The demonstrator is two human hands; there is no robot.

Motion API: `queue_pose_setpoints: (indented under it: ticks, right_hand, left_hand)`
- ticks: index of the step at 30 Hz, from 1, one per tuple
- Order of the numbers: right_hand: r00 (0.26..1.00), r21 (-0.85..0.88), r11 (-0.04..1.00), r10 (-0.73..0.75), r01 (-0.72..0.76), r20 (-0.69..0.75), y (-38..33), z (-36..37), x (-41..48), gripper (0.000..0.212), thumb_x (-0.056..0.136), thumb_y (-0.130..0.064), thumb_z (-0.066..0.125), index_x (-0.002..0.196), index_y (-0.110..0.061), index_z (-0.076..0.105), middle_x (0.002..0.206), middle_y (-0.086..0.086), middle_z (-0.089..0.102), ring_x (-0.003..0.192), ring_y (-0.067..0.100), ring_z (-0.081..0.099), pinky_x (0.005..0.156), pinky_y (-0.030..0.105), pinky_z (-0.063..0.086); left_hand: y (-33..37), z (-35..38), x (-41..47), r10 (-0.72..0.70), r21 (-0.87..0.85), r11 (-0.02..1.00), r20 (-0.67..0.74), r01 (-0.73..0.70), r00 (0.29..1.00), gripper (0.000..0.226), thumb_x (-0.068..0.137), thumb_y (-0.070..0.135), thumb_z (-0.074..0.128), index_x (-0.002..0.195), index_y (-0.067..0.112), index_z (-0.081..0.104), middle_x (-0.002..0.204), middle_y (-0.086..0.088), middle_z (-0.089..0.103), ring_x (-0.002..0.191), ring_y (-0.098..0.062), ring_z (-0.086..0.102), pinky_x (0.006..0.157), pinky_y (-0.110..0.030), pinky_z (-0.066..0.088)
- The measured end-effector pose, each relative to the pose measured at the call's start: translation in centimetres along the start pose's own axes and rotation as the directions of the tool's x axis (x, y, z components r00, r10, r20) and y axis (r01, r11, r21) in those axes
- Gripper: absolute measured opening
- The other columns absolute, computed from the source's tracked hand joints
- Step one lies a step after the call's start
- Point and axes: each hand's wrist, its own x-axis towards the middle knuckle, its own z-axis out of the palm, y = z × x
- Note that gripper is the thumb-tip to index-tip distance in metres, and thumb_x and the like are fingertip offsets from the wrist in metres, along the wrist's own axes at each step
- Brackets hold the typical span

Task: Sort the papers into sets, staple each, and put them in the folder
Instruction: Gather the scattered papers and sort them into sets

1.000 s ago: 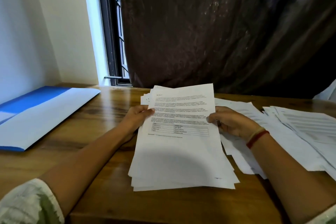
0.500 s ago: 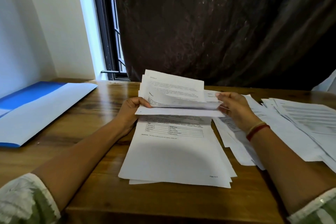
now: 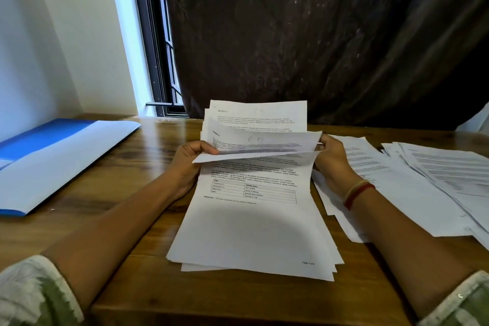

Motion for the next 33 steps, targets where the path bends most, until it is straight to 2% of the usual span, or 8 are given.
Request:
queue_pose_setpoints:
  ticks: [6,12,19,21,23,27,30,33]
  right_hand:
    - [1.0,0.035,0.999,-0.028,0.028,-0.005,-0.1,0.1,-0.5,0.012,0.091,0.009,0.053,0.086,0.002,0.062,0.092,0.023,0.068,0.087,0.044,0.068,0.08,0.055,0.057]
    - [0.999,0.089,0.996,-0.023,0.02,0.029,-0.2,-0.2,-0.5,0.012,0.092,-0.005,0.06,0.095,-0.001,0.07,0.094,0.019,0.073,0.087,0.038,0.07,0.081,0.049,0.058]
    - [0.977,0.01,0.985,-0.172,0.174,-0.126,-0.5,-0.5,-0.1,0.017,0.096,-0.017,0.058,0.08,-0.011,0.061,0.076,-0.001,0.065,0.073,0.013,0.06,0.058,0.014,0.051]
    - [0.982,0.009,0.99,-0.137,0.14,-0.129,-0.6,-0.7,0.1,0.019,0.098,-0.02,0.054,0.081,-0.013,0.059,0.084,0.003,0.068,0.081,0.018,0.063,0.07,0.022,0.055]
    - [0.997,-0.008,0.997,-0.076,0.076,0.006,-0.8,-0.9,0.0,0.017,0.098,-0.023,0.053,0.092,-0.011,0.063,0.099,0.011,0.072,0.094,0.028,0.068,0.082,0.039,0.058]
    - [0.919,-0.113,0.99,0.122,-0.085,0.374,-2.1,-2.2,-0.6,0.019,0.092,-0.005,0.059,0.105,-0.015,0.067,0.097,0.006,0.075,0.086,0.024,0.073,0.064,0.034,0.06]
    - [0.912,-0.253,0.95,0.259,-0.181,0.317,-2.2,-3.5,0.2,0.025,0.088,-0.001,0.063,0.111,-0.008,0.066,0.107,0.01,0.072,0.094,0.03,0.07,0.08,0.043,0.059]
    - [0.983,-0.237,0.966,0.132,-0.099,0.13,-3.1,-4.4,0.5,0.014,0.085,-0.005,0.069,0.099,-0.008,0.068,0.105,0.011,0.071,0.086,0.025,0.069,0.07,0.035,0.058]
  left_hand:
    - [-0.2,-0.2,0.1,-0.042,-0.025,0.999,-0.02,0.041,0.999,0.041,0.08,-0.014,0.056,0.057,0.017,0.069,0.083,-0.004,0.075,0.068,-0.021,0.07,0.058,-0.028,0.057]
    - [-0.1,-0.1,-0.1,-0.086,-0.034,0.996,-0.016,0.085,0.996,0.035,0.083,-0.021,0.044,0.096,0.004,0.065,0.086,-0.005,0.075,0.076,-0.022,0.072,0.061,-0.03,0.058]
    - [0.1,-0.1,-0.3,-0.086,-0.032,0.996,-0.011,0.086,0.996,0.039,0.084,-0.02,0.045,0.1,0.008,0.066,0.088,-0.004,0.076,0.078,-0.022,0.072,0.064,-0.031,0.059]
    - [0.2,-0.1,-0.3,-0.09,-0.035,0.995,-0.011,0.09,0.996,0.039,0.084,-0.02,0.045,0.101,0.009,0.066,0.089,-0.003,0.076,0.078,-0.022,0.072,0.066,-0.031,0.059]
    - [0.3,-0.1,-0.3,-0.103,-0.047,0.994,-0.014,0.103,0.995,0.039,0.084,-0.02,0.044,0.101,0.009,0.065,0.09,-0.004,0.075,0.078,-0.022,0.072,0.066,-0.032,0.06]
    - [0.3,-0.3,-0.3,-0.15,-0.049,0.988,-0.018,0.149,0.988,0.038,0.085,-0.017,0.045,0.105,0.008,0.066,0.102,-0.011,0.073,0.088,-0.031,0.071,0.077,-0.043,0.059]
    - [0.5,-0.3,-0.3,-0.182,-0.038,0.983,-0.025,0.181,0.983,0.036,0.086,-0.015,0.046,0.108,0.005,0.065,0.111,-0.018,0.069,0.098,-0.038,0.067,0.085,-0.051,0.055]
    - [0.8,-0.3,-0.6,-0.188,-0.033,0.982,-0.005,0.188,0.982,0.036,0.086,-0.015,0.046,0.111,0.004,0.064,0.111,-0.019,0.069,0.099,-0.039,0.066,0.084,-0.051,0.056]
